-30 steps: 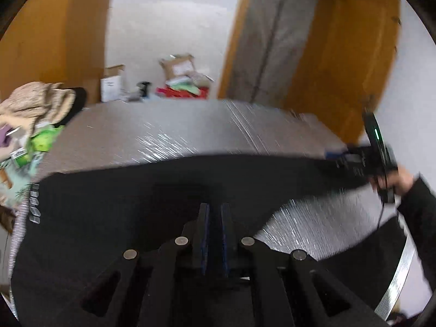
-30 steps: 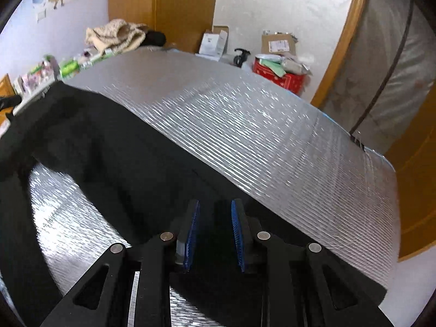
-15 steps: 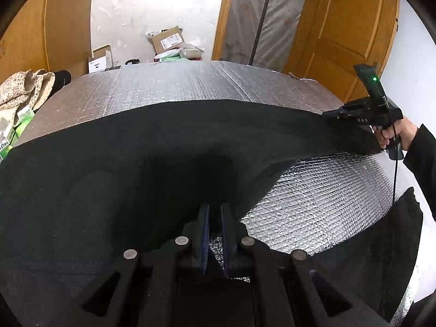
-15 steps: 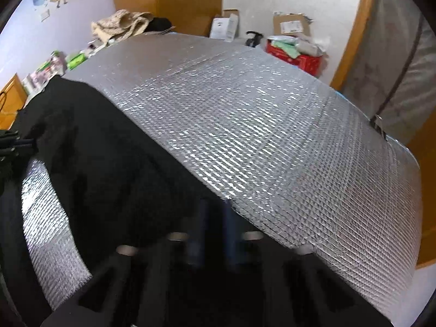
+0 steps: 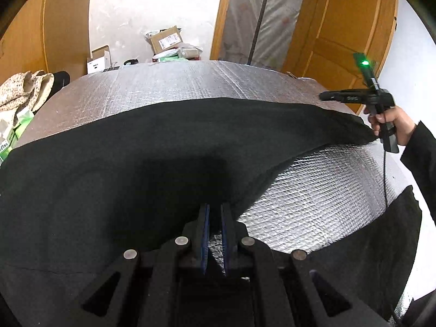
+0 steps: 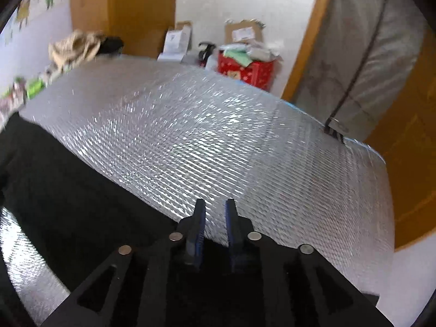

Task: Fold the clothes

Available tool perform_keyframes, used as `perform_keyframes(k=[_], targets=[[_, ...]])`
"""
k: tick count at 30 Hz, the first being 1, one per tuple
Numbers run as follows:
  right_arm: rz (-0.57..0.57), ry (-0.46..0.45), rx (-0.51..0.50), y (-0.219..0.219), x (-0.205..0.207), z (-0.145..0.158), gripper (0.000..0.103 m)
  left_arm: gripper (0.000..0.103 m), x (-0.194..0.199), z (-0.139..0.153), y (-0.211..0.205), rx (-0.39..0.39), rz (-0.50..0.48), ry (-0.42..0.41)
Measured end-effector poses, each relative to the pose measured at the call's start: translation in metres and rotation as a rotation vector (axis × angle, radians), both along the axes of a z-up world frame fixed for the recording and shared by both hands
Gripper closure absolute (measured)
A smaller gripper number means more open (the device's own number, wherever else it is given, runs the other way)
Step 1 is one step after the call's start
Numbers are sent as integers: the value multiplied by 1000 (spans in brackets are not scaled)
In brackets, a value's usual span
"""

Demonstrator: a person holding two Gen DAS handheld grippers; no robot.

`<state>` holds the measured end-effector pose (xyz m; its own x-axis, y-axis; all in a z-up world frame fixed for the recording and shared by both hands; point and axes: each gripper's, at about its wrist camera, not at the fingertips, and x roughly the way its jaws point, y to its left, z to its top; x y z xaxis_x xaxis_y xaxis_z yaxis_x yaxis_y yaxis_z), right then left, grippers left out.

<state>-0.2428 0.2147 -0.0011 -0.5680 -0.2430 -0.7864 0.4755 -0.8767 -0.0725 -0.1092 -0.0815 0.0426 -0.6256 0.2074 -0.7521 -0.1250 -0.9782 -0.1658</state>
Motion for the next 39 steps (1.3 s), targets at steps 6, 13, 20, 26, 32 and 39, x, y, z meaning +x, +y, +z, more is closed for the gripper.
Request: perform_keyframes(k=[6, 13, 20, 26, 32, 39], targets=[[-234, 30, -112, 99, 25, 16, 76, 96, -1, 8, 14, -3, -43, 17], [-419, -29, -253, 175, 36, -4, 47, 96, -13, 9, 32, -14, -76, 18], [-434, -96, -174, 164, 22, -27, 100, 96, -19, 12, 40, -35, -69, 32], [-496, 22, -205, 169, 2, -2, 100, 96, -29, 2, 39, -47, -58, 1], [-576, 41, -132, 162, -16, 7, 93, 96, -27, 4, 41, -37, -75, 5], [-152, 60, -77, 73, 64, 11, 76, 96, -20, -1, 53, -66, -147, -9]])
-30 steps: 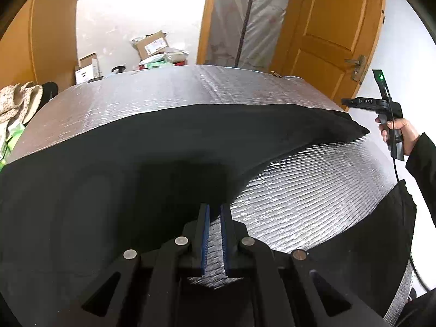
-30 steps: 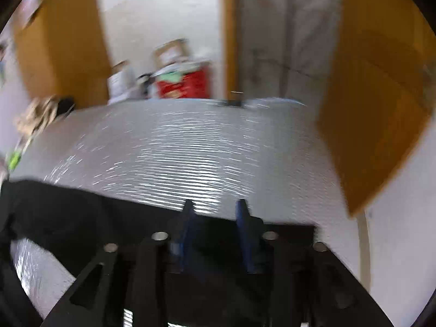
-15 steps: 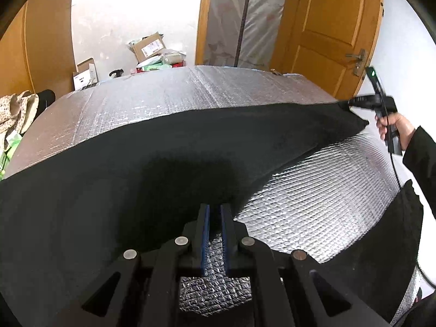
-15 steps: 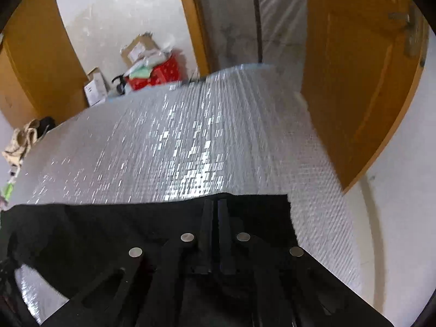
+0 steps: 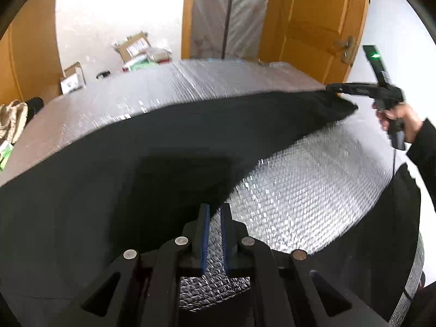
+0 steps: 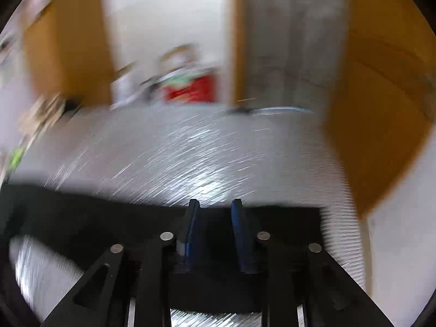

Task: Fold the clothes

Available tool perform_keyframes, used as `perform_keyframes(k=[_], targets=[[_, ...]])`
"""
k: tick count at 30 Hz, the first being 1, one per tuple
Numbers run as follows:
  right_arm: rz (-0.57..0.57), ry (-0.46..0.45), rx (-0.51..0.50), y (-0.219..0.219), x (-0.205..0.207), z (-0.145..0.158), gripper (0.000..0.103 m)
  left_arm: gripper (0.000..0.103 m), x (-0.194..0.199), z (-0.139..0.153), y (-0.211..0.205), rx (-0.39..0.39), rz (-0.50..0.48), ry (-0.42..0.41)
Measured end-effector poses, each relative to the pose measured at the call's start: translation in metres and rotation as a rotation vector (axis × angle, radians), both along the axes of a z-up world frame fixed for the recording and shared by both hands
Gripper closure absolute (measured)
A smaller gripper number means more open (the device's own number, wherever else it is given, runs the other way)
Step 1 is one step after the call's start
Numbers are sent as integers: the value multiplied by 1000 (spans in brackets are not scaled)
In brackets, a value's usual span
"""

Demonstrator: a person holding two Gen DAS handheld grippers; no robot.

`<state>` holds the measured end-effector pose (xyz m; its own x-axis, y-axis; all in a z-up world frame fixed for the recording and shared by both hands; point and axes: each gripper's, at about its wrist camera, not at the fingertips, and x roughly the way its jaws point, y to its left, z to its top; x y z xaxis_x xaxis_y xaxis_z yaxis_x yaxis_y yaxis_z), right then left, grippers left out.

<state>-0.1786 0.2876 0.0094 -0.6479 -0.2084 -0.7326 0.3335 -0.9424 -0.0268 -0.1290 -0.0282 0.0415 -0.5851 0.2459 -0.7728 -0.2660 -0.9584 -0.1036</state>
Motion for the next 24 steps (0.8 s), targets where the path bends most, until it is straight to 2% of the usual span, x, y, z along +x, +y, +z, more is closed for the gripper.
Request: perform_keyframes(k=[3, 6, 10, 15, 24], targets=[[211, -15, 102, -51, 49, -9, 75, 96, 3, 1, 2, -18, -10, 16], [365, -7, 116, -96, 87, -13, 75, 96, 8, 1, 3, -13, -20, 10], [517, -1, 162, -140, 121, -21, 75, 96, 9, -1, 2, -4, -26, 8], [629, -2, 289, -183, 121, -37, 75, 96, 4, 0, 0, -14, -15, 13], [675, -68, 239, -203, 89, -41, 75, 96, 1, 0, -3, -21, -11, 27]])
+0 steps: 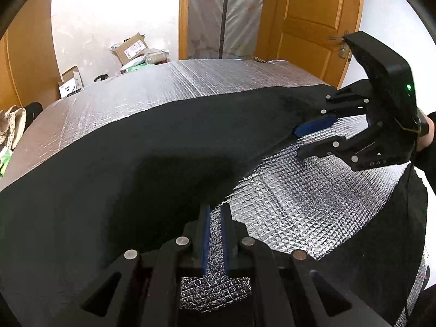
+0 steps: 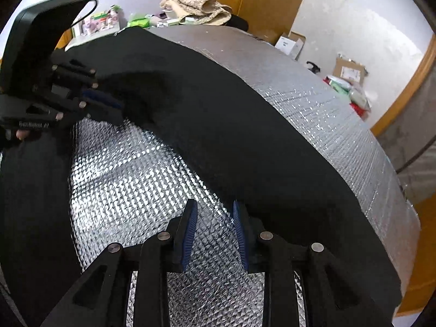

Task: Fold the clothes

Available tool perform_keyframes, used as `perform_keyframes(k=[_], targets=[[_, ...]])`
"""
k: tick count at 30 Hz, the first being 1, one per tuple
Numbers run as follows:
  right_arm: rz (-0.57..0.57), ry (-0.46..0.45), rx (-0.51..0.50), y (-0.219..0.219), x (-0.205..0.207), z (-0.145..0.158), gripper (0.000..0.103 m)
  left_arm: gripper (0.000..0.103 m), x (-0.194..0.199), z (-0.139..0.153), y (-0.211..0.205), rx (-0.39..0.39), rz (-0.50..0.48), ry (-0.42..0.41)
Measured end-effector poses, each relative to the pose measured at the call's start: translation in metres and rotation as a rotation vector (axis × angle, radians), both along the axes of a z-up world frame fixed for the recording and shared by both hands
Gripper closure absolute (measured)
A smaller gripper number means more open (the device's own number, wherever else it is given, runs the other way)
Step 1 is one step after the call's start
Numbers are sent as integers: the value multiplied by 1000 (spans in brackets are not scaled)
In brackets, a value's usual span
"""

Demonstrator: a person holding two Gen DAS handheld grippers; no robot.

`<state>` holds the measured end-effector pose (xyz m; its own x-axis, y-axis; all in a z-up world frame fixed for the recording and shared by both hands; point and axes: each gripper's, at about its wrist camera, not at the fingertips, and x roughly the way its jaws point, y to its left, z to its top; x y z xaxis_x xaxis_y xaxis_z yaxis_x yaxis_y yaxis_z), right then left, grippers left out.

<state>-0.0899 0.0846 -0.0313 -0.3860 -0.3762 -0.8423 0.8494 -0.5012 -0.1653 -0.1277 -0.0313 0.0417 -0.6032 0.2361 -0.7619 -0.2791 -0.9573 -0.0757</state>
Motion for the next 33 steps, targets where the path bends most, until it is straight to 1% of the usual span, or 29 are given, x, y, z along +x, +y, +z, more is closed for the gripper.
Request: perform_keyframes(k=[4, 6, 9, 16, 18, 20, 21, 23, 26, 28, 33], targets=[[-5, -39, -19, -4, -15, -1, 75, 96, 4, 5, 0, -5, 3, 31], [3, -36, -19, -6, -19, -2, 75, 96, 5, 7, 0, -11, -3, 47], [14, -24, -12, -9, -18, -3, 75, 96, 0, 1, 1, -25, -1, 25], [36, -7, -6, -15, -20, -3, 75, 96, -2, 0, 0, -23, 3, 20], [26, -16, -18, -14, -24, -3, 75, 96, -3, 0, -1, -22, 3, 16], [16, -48, -30, -14, -30, -5, 76, 96, -5, -1, 0, -23, 2, 10], [10, -68, -39, -13, -33, -5, 78, 96, -5, -2, 2, -23, 3, 7], [1, -80, -34, -12, -35, -5, 100, 96, -7, -2, 1, -17, 2, 4], [-3, -74, 2, -14, -30, -4, 102, 96, -7, -2, -2, -1, 4, 0], [20, -76, 20, -13, -21, 0, 102, 96, -4, 1, -5, 22, 8, -4], [88, -90, 30, 3, 13, 11, 102, 96, 10, 9, -11, 81, 0, 6]])
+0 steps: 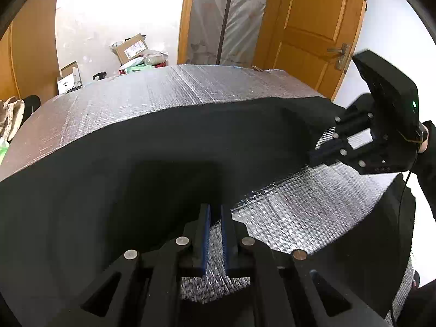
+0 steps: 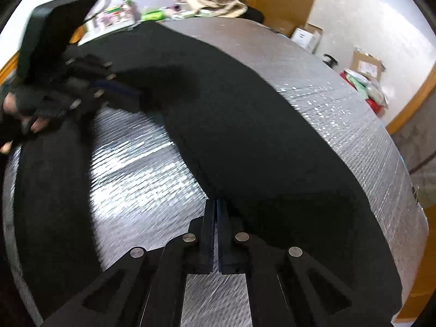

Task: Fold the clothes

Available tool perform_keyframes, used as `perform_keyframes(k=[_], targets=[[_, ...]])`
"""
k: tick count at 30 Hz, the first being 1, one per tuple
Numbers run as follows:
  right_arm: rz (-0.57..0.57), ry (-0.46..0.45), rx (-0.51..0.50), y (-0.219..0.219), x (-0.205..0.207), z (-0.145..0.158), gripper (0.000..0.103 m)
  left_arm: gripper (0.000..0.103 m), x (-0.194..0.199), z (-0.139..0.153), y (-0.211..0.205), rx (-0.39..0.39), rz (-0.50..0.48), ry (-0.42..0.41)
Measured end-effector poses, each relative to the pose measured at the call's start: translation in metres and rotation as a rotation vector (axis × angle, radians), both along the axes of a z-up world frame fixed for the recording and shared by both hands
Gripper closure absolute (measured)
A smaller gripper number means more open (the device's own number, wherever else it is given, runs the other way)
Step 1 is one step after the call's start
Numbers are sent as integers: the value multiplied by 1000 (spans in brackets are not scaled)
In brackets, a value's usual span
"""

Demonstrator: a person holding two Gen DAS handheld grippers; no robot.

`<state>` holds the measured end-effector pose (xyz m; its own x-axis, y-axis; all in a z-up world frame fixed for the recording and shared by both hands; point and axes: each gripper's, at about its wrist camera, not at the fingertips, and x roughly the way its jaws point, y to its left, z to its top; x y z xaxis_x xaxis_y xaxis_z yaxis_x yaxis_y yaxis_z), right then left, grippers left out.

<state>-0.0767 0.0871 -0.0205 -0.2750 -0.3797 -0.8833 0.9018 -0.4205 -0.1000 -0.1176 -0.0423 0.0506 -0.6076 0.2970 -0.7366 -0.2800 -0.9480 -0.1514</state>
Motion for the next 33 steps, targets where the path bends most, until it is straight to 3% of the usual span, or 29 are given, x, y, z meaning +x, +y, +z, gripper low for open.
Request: perform_keyframes(k=[5, 9, 11, 14, 15, 19, 24, 27, 33], targets=[[17, -24, 11, 12, 23, 1, 101, 96, 8, 4, -8, 16, 20, 6], [-1, 11, 7, 11, 28, 4, 99, 96, 16, 12, -20, 29, 66, 33], [-15, 17, -15, 12, 30, 7, 95, 96, 17, 11, -26, 20, 88, 22], [-55, 12, -79, 17, 28, 13, 92, 96, 10, -7, -28, -37, 101, -72], [-75, 11, -95, 20, 26, 15, 90, 96, 13, -7, -29, -31, 96, -49], [-186, 12, -127, 32, 13, 16, 82, 96, 16, -2, -31, -14, 97, -47], [-399, -15, -112, 57, -25, 1, 82, 96, 16, 5, -42, 3, 154, -16], [-549, -48, -131, 75, -44, -9, 80, 96, 7, -3, -54, 12, 191, -57], [-745, 15, -127, 86, -55, -5, 79, 96, 1, -6, -61, 62, 220, -62]])
